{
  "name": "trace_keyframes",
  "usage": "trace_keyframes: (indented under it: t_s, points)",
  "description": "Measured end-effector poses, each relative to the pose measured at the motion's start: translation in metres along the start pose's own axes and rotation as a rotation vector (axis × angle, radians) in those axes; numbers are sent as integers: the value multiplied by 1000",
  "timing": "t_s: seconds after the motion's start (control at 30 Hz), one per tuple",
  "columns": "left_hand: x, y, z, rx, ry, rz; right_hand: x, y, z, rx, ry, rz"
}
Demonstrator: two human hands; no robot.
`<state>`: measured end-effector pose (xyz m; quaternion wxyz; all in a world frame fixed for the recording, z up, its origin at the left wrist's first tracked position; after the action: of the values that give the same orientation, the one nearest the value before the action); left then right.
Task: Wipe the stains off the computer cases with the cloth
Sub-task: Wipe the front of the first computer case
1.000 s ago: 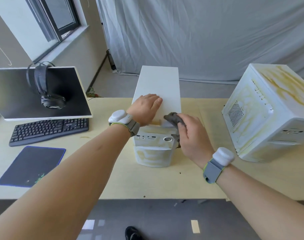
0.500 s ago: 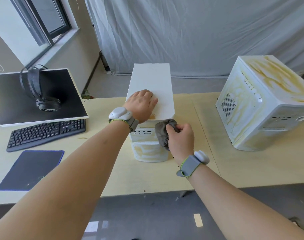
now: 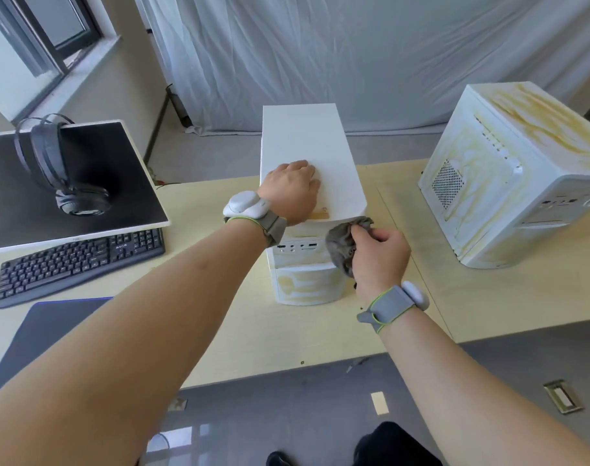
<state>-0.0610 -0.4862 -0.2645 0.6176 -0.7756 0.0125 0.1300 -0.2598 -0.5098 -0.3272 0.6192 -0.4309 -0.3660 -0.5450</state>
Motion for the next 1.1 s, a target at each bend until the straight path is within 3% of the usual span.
trace_keyframes:
  t_s: [0.13,0.27,0.47,0.7,0.83,1.1]
  points:
    - [10,-16,-4,49,94,-115,-3,15,9,9,23,-33]
    - [10,-10,2,-39,180,-63,-6,44,26,146,9,15]
    - [15,-11,5,-54,128,34,-7,57,42,250,93,-12]
    - [22,-6,8,-84,89,93,-16,10,-1,55,228,-302]
    - [20,-6,5,-80,82,85,-16,24,11,47,241,-323]
    - [21,-6,5,-61,77,77,-33,101,73,260,262,-197]
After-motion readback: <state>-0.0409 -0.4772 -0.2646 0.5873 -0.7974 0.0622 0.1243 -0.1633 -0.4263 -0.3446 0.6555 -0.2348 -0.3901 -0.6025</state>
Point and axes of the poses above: each hand's wrist, its own z-axis away from the middle knuckle, its own y-axis out of the palm, x = y × z, the point moved 5 cm from there along -z, towards the middle knuckle, and after that the axes turned 14 degrees about y, right-handed, at the moved point
